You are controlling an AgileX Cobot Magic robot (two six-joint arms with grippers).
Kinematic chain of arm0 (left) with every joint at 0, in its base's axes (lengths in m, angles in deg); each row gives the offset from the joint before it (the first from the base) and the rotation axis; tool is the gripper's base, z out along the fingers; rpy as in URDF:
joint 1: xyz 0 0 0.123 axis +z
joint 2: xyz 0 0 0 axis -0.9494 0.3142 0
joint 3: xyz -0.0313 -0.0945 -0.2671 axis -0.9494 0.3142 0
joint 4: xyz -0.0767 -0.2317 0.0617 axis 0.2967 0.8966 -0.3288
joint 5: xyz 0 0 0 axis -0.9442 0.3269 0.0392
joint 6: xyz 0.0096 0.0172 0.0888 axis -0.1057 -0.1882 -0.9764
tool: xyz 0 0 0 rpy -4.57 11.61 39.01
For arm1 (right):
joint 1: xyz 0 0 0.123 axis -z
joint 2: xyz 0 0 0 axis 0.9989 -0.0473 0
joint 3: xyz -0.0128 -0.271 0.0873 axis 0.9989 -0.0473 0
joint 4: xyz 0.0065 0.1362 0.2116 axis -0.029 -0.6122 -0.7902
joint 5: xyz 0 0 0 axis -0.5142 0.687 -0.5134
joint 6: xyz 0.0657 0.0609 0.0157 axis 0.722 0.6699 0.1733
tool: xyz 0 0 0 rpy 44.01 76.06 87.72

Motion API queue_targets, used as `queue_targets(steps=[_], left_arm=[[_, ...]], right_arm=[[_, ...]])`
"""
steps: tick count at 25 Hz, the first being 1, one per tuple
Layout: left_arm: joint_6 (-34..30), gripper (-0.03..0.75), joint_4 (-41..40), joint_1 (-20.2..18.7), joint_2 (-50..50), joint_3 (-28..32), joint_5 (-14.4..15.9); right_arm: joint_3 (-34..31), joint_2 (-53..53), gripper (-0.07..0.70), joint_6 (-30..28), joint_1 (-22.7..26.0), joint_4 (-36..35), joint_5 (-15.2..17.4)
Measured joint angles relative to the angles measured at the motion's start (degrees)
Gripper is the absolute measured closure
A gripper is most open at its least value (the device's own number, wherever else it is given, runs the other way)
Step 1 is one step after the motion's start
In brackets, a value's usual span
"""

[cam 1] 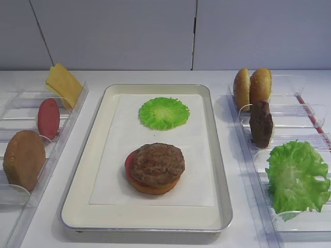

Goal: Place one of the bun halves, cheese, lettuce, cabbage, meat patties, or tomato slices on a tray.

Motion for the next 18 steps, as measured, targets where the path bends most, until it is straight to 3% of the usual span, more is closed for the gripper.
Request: queue_targets(steps=[18], left_arm=[[0.0, 0.242, 0.0, 0.0, 0.0, 0.0, 0.0]], right_arm=[[0.0, 0.0, 0.123, 0.1, 0.0, 0.0, 0.0]])
